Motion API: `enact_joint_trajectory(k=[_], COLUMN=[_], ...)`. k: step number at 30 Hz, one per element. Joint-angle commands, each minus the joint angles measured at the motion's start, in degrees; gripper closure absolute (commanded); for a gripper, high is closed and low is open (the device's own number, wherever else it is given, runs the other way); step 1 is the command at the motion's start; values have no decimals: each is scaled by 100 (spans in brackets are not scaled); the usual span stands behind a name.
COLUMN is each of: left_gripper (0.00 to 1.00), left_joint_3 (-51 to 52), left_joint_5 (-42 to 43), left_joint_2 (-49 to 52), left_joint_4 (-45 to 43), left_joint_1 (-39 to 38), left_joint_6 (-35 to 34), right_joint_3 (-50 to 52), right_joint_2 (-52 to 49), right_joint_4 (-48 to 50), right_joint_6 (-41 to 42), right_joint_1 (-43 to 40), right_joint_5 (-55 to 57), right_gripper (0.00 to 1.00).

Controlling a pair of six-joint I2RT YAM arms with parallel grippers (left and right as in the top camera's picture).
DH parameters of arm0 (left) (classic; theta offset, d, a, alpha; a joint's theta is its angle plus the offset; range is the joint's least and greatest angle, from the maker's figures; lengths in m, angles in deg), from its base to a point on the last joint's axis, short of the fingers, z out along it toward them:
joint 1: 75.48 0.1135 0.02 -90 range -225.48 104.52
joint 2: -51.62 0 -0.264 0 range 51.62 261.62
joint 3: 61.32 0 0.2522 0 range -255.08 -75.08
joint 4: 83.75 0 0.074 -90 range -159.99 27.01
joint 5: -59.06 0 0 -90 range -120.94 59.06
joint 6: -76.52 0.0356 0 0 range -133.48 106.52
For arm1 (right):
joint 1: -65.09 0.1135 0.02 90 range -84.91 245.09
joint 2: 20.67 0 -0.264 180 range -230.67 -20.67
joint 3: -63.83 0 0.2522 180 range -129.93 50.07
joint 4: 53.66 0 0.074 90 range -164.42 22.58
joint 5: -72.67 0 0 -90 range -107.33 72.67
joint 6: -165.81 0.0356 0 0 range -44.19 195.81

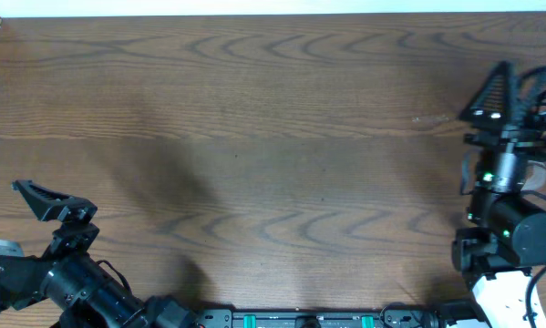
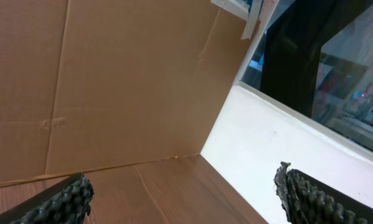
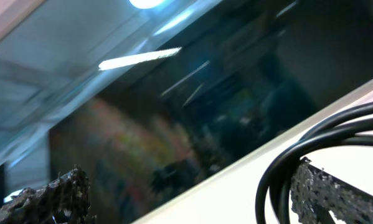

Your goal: Untangle cables

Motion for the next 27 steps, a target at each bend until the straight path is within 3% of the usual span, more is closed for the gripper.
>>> enact_joint_trajectory(k=[1,10,15,19,27], left_gripper=[3,3,3,3,3], left_joint_3=[-57,-57,-55,-55,-55], left_joint_5=[-81,-79,-74,7,138], left_joint_2=[-13,-13,-13,-7,20], left_joint_4=[-26,-28,-26,-28,-24], left_joint_1=[33,31,31,31,33], left_joint_6=[37,33,-125,-125,-114], right_joint_3=[-87,-87,-87,-87,-87], right_joint_2=[-33,-48,-55,-59,-59], right_joint_4=[-33,-675,-1602,-2852,-6542], right_joint_6=[-372,-555,-557,-557,-560], right_joint_1=[476,992,992,990,992], right_joint_5=[-190,-190,-190,-190,-179], right_gripper=[1,1,1,1,1])
